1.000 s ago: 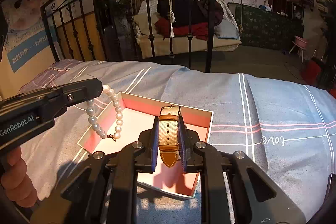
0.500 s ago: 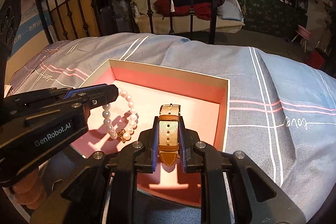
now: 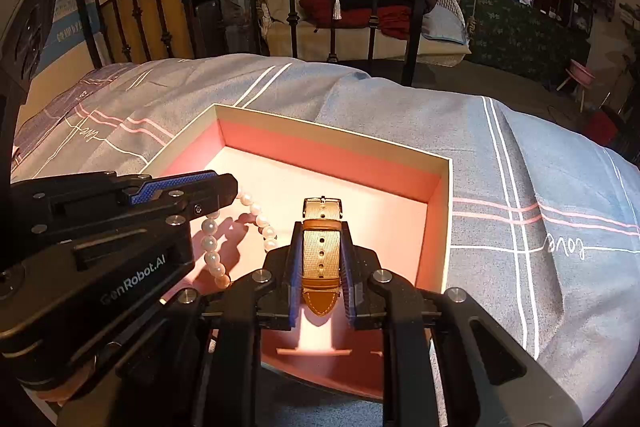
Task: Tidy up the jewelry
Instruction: 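Carry the bracelet and watch into the pink-lined box while both tools open to release, then withdraw both open tools from the box back toward the remaining jewelry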
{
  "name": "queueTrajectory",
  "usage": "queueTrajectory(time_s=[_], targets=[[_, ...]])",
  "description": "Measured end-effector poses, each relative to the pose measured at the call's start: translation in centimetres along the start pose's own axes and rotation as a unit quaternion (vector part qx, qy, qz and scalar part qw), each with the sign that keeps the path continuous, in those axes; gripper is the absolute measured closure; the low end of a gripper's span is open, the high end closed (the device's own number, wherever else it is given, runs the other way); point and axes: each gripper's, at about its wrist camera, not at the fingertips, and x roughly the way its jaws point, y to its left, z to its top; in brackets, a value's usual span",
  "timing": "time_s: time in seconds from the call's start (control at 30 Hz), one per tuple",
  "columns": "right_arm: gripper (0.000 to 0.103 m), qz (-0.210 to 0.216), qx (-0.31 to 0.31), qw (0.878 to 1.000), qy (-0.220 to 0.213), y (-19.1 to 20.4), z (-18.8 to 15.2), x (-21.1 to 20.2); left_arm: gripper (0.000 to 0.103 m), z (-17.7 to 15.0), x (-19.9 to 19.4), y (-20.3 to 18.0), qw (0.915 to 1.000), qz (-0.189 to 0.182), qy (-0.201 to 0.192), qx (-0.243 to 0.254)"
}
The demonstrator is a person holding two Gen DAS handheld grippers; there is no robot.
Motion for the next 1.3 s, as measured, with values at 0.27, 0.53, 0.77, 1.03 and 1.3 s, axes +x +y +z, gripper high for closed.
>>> queueTrajectory(time_s=[0.27, 0.53, 0.77, 1.03, 1.3], targets=[[0.052, -0.023, -0.014, 1.0, 0.008, 1.0, -0.5, -1.2, 0.069, -0.6, -1.2, 0.4, 0.9998, 0.019, 0.001, -0.009], [0.028, -0.035, 0.008, 0.998, -0.052, 0.4, -2.6, -8.0, 0.051, -1.8, -7.2, 1.9, 0.9986, 0.005, -0.047, -0.023], [0.011, -0.016, 0.1, 0.992, -0.075, -3.3, -9.1, -13.8, 0.043, -8.1, -11.0, 4.3, 0.9982, 0.003, -0.049, -0.034], [0.016, -0.007, 0.101, 0.994, -0.049, -2.3, -15.2, -14.3, 0.044, -14.5, -11.2, 2.6, 0.9993, -0.011, 0.0, -0.036], [0.023, -0.004, 0.086, 0.996, -0.03, -1.9, -15.8, -13.4, 0.066, -15.7, -10.4, -1.4, 0.9998, 0.001, 0.007, 0.016]])
